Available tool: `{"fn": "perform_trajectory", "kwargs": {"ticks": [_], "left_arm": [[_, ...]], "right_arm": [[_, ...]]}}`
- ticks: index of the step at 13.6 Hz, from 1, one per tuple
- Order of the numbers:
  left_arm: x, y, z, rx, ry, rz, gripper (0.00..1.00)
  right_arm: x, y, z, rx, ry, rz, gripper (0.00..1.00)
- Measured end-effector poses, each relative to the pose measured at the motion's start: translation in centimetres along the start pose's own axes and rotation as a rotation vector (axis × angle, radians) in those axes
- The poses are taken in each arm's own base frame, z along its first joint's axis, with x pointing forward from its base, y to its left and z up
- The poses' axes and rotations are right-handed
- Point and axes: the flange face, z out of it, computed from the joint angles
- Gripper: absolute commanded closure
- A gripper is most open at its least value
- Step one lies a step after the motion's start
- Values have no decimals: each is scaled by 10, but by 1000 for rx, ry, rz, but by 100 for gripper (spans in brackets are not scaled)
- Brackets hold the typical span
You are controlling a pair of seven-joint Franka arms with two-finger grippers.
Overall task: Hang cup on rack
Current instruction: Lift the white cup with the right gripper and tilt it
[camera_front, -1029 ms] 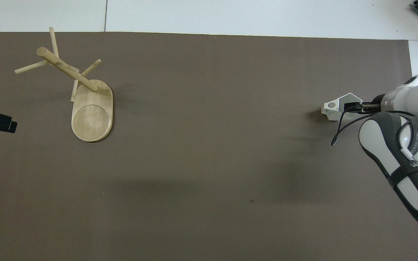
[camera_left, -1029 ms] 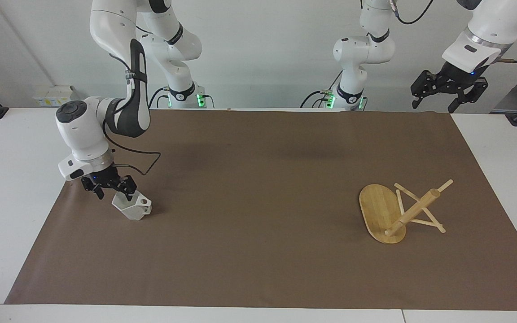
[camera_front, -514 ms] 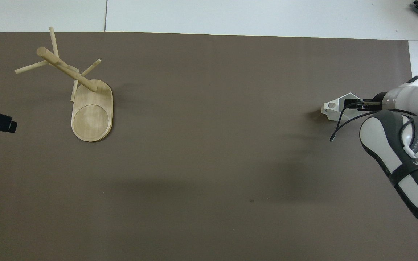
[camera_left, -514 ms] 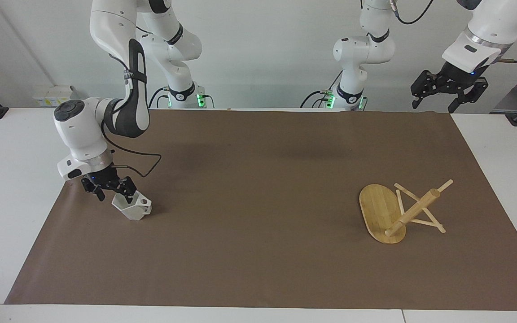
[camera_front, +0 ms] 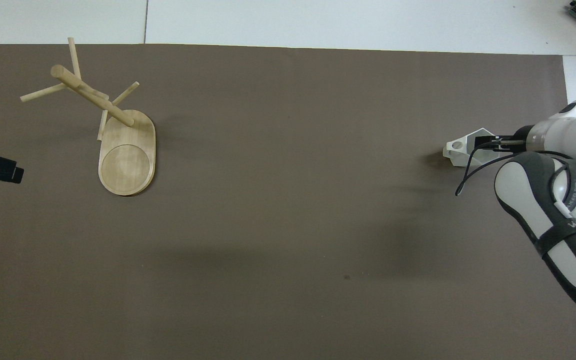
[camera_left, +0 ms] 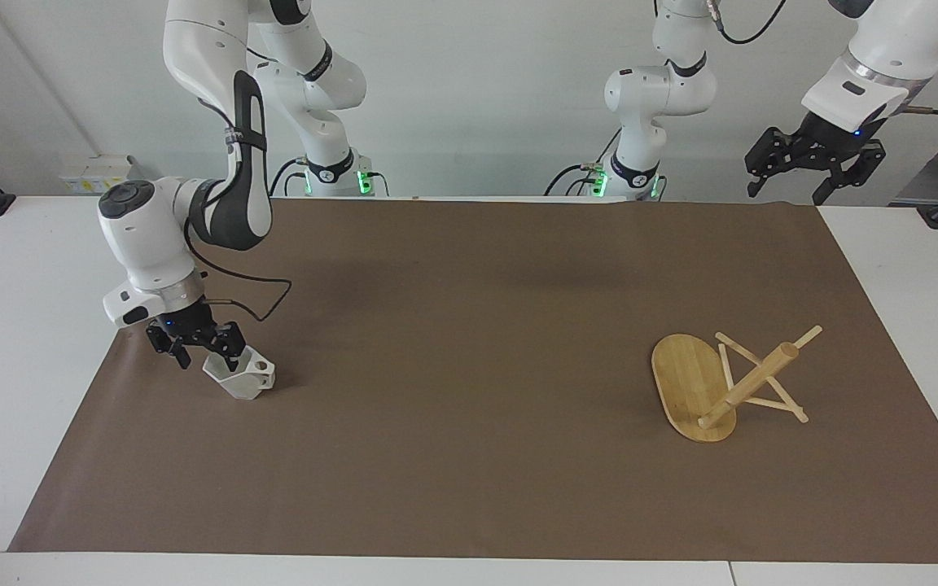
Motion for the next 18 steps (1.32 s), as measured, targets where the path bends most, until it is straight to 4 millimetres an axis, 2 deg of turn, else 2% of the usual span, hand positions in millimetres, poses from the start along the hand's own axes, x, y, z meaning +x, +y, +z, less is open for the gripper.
{"fn": "perform_trajectory", "kwargs": {"ticks": [4,6,9,11,12,15,18], "left_arm": [[0,0,0,0,0,0,0],[0,0,0,0,0,0,0],[0,0,0,0,0,0,0],[0,0,0,0,0,0,0],[0,0,0,0,0,0,0],[0,0,0,0,0,0,0],[0,0,0,0,0,0,0]], "right_arm": [[2,-4,0,0,7,-10,32],[2,-7,0,0,7,-14,44],[2,-7,0,0,7,-19,75],[2,-7,1,0,7,-33,87],[2,-7,1,0,6,-36,88],[2,-7,1,0,6,-40,100],[2,-7,1,0,7,-41,100]]}}
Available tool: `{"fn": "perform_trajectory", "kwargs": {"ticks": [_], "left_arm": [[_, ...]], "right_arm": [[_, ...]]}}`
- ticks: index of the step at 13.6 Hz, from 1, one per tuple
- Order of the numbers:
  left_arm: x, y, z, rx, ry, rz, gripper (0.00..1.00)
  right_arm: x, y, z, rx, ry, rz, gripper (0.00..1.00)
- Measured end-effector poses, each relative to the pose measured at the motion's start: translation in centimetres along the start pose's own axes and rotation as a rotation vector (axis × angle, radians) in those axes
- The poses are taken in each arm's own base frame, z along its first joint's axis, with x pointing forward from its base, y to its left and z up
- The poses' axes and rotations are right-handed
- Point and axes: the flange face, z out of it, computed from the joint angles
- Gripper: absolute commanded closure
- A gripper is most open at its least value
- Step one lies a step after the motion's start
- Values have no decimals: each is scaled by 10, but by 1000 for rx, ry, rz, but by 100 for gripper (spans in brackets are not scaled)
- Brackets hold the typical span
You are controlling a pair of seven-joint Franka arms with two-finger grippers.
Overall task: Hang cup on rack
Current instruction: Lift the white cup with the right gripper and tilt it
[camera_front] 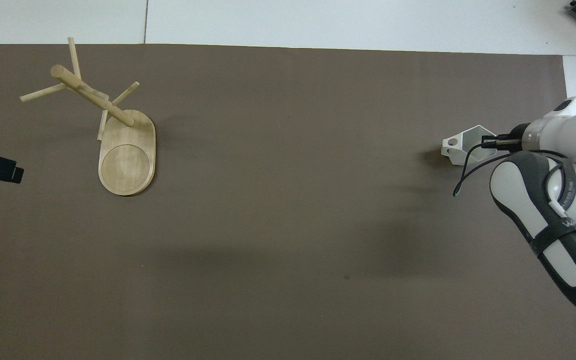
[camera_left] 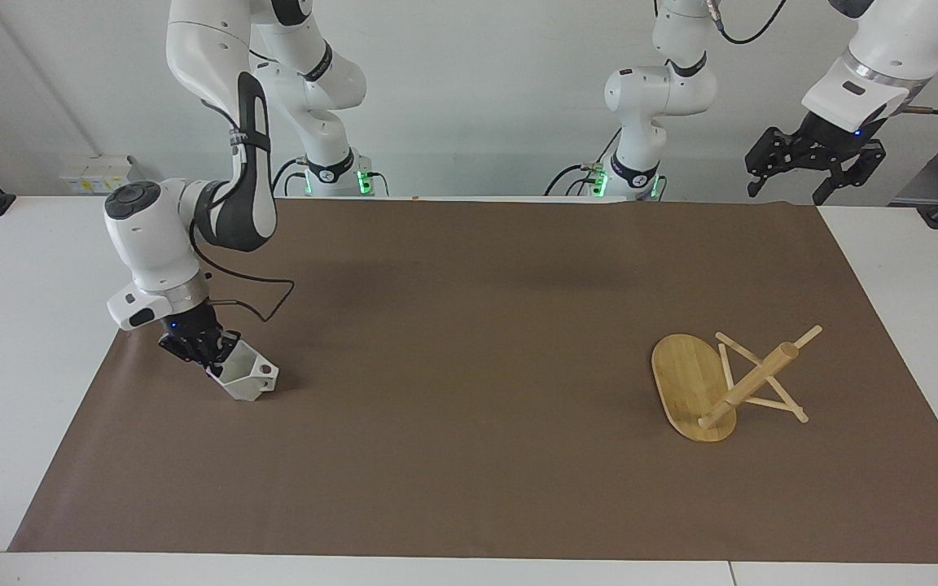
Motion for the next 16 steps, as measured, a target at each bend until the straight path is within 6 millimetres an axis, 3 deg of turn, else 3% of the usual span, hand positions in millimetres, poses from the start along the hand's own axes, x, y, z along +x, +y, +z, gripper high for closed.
{"fn": "perform_trajectory", "kwargs": {"ticks": [11,16], "left_arm": [[0,0,0,0,0,0,0],[0,0,0,0,0,0,0]], "right_arm": [[2,0,-2,0,3,-31,100],[13,-1,-17,12,-35,-35,100]]}}
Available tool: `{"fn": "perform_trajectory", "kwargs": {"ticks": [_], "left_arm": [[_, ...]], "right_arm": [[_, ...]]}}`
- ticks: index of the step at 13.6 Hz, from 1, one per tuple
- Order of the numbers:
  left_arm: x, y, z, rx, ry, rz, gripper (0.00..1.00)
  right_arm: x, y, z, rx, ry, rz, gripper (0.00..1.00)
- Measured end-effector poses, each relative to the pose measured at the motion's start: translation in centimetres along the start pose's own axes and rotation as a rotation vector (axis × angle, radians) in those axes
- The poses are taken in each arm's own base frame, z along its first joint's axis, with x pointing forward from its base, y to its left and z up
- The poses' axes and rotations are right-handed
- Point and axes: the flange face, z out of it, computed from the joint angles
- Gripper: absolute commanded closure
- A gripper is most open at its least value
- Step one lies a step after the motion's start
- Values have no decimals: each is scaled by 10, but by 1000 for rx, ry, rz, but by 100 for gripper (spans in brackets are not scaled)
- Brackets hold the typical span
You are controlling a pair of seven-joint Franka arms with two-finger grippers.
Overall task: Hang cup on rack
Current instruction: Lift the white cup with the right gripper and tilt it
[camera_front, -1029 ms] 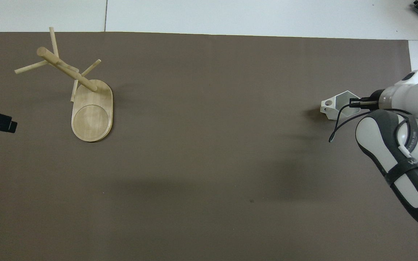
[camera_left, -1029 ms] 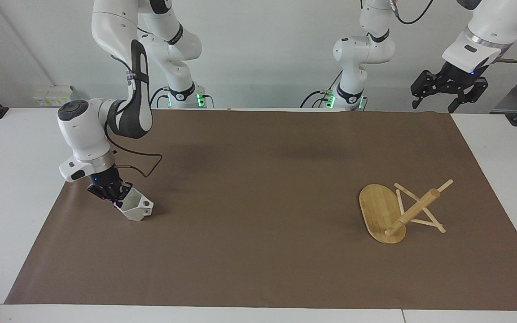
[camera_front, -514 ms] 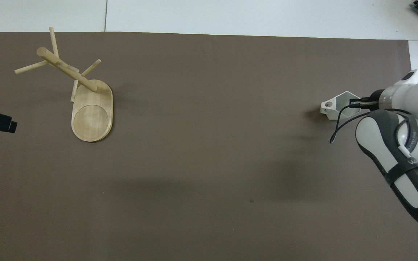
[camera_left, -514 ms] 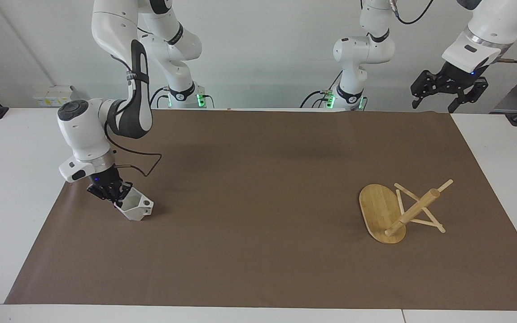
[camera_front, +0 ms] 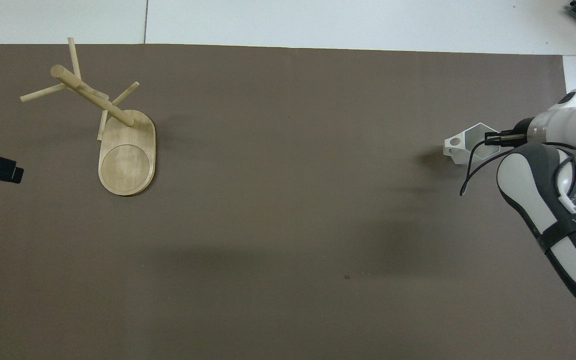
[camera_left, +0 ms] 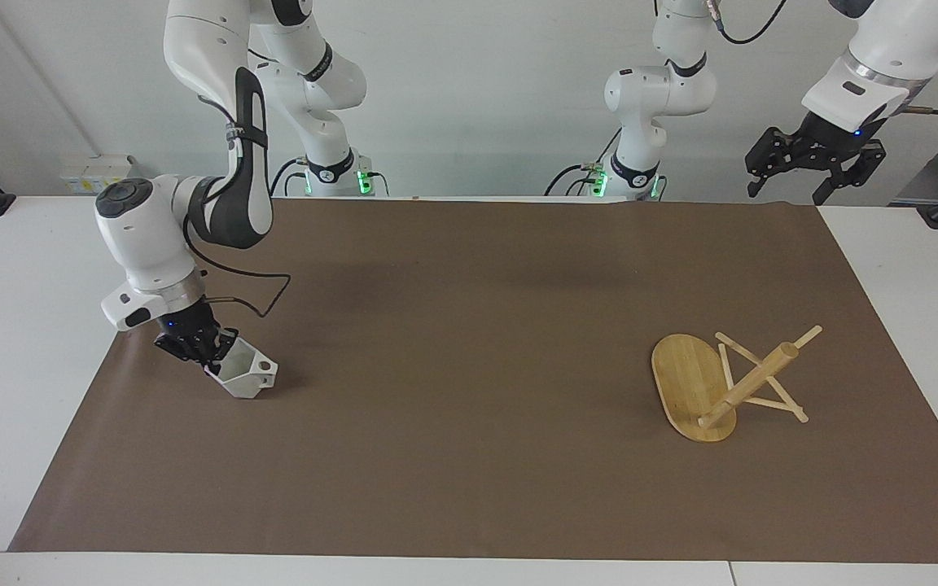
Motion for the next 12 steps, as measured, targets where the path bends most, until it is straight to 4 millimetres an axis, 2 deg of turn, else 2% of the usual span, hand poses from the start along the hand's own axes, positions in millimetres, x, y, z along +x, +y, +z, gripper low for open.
{"fn": "perform_trajectory", "kwargs": {"ticks": [12], "left_arm": [[0,0,0,0,0,0,0]], "right_arm": [[26,-4,-55,26,-69,-15,100]]}}
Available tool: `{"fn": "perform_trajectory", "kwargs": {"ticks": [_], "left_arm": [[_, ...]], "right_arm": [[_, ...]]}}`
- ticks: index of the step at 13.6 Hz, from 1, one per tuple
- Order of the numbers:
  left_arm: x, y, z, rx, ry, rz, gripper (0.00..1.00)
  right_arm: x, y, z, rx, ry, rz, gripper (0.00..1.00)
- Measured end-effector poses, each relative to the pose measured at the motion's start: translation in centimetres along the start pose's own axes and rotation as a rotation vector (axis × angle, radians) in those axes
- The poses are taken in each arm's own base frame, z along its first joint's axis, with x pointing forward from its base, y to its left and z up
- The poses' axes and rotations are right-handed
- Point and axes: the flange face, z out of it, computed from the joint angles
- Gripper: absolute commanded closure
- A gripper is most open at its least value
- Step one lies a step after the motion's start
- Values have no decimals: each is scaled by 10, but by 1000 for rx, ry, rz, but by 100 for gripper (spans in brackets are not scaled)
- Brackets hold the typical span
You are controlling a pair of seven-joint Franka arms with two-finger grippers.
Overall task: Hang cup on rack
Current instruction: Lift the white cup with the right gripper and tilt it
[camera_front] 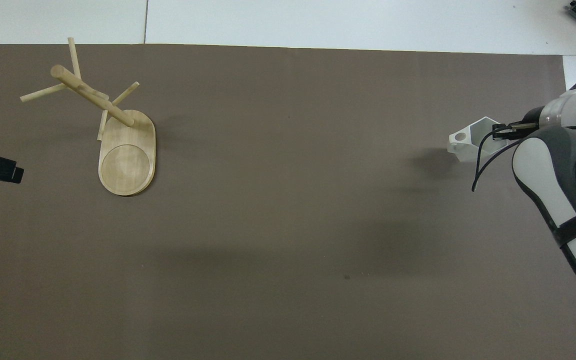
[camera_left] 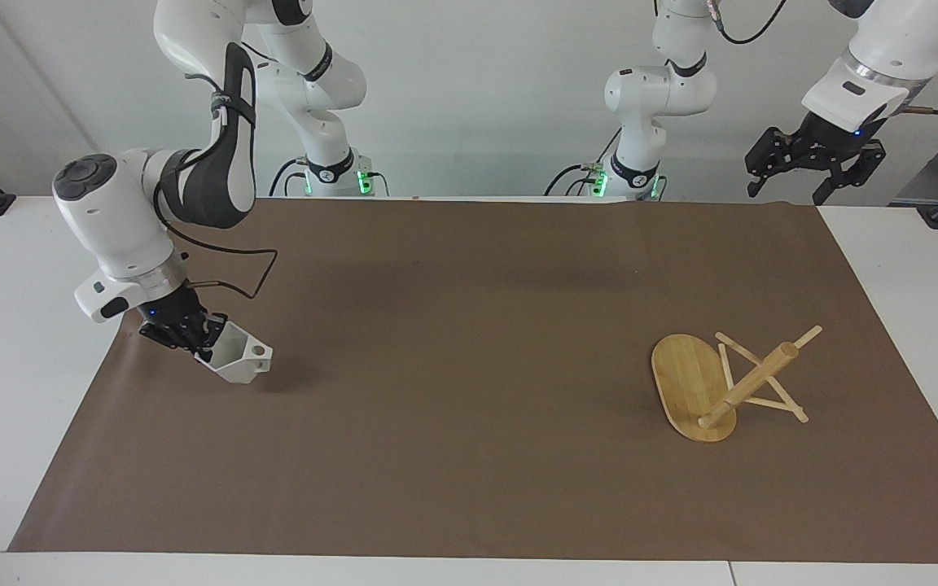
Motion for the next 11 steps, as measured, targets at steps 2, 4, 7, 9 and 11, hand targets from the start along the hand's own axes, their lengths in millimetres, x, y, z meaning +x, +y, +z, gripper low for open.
{"fn": "perform_trajectory", "kwargs": {"ticks": [2,4,7,9,11], "left_arm": [[0,0,0,0,0,0,0],[0,0,0,0,0,0,0],[0,0,0,0,0,0,0],[0,0,0,0,0,0,0],[0,0,0,0,0,1,0]], "right_arm": [[1,-1,-8,5,-16,-2,100],[3,-2,-19,11,-37,-5,100],[5,-4,-42,19,-59,-10,100],[2,-5,-55,21,-69,-13,100],[-2,-6,-67,23,-80,-15,100]]}}
